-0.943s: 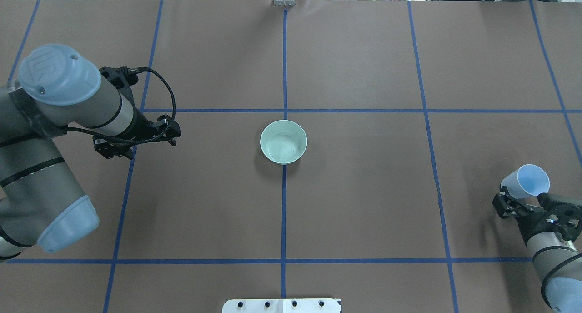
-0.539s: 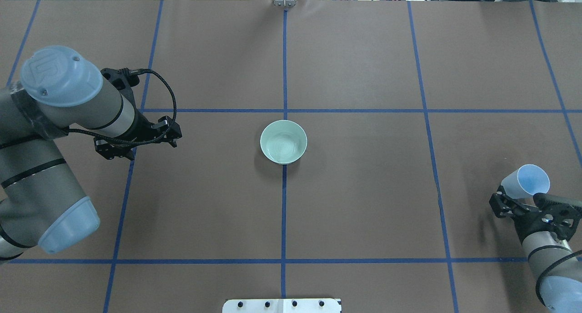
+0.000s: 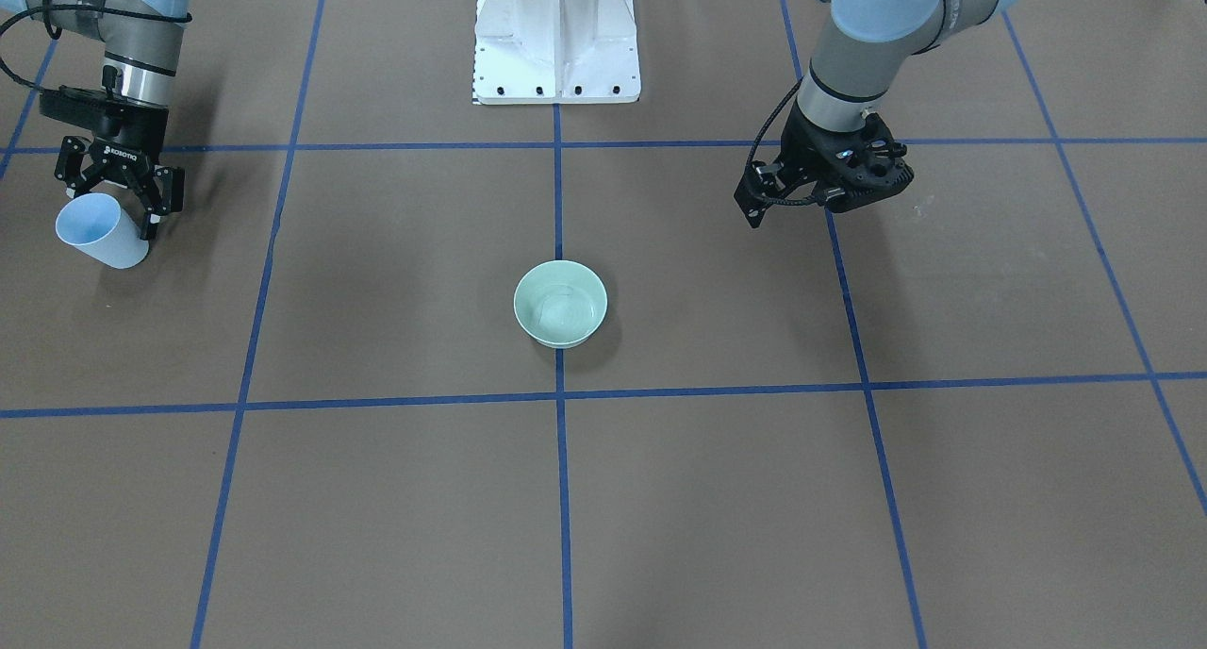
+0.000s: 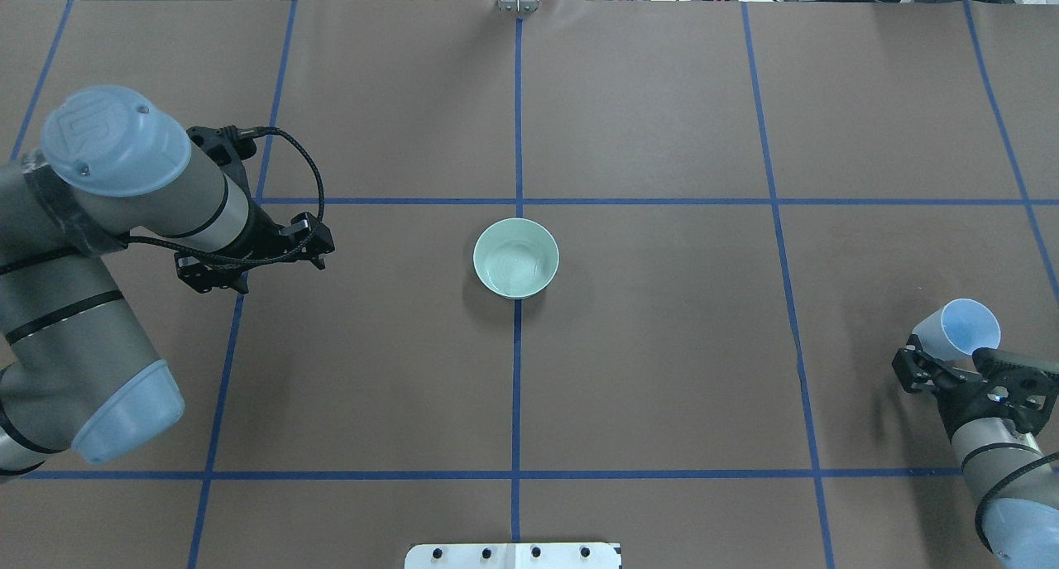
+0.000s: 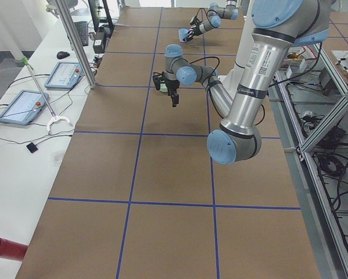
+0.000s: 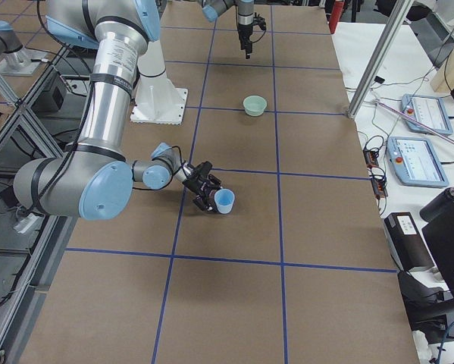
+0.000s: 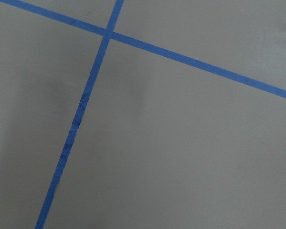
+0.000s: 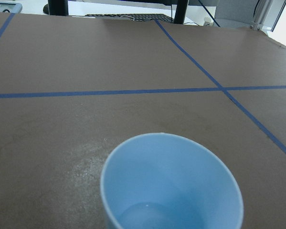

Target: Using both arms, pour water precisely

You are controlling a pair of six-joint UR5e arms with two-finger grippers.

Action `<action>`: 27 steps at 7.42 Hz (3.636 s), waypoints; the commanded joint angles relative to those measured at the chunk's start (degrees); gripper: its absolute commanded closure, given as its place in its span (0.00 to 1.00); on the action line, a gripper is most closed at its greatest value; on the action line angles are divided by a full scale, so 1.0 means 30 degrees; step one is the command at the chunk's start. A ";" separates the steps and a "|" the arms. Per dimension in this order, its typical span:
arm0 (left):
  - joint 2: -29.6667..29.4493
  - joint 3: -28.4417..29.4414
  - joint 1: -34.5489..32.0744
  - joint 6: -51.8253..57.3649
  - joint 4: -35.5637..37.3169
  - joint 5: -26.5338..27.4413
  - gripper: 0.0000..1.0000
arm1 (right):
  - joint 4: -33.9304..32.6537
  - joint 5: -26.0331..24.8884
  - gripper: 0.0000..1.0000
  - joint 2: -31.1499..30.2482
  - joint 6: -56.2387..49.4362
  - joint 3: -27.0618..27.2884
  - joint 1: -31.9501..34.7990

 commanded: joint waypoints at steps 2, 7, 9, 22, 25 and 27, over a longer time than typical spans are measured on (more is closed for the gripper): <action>-0.0014 0.0029 0.0205 -0.0035 0.0000 0.0029 0.00 | 0.0029 -0.0094 0.00 0.0038 0.0028 -0.0148 0.0202; -0.0014 0.0029 0.0206 -0.0036 0.0029 0.0030 0.00 | 0.0029 -0.0094 0.00 0.0097 -0.0060 -0.0442 0.0525; -0.0014 0.0029 0.0206 -0.0036 0.0029 0.0030 0.00 | 0.0029 -0.0094 0.00 0.0126 -0.0118 -0.0442 0.0583; -0.0307 0.0058 0.0675 -0.0622 0.0029 0.0030 0.00 | 0.0205 0.0228 1.00 0.0944 -0.1640 -0.0618 0.2134; -0.0424 0.0058 0.0704 -0.0856 0.0029 0.0030 0.00 | 0.2673 0.0751 1.00 0.1941 -0.5342 -0.0326 0.3683; -0.0453 -0.0058 0.0675 -0.0856 0.0000 0.0030 0.00 | 0.4597 0.2126 1.00 0.2407 -0.8457 0.0170 0.5409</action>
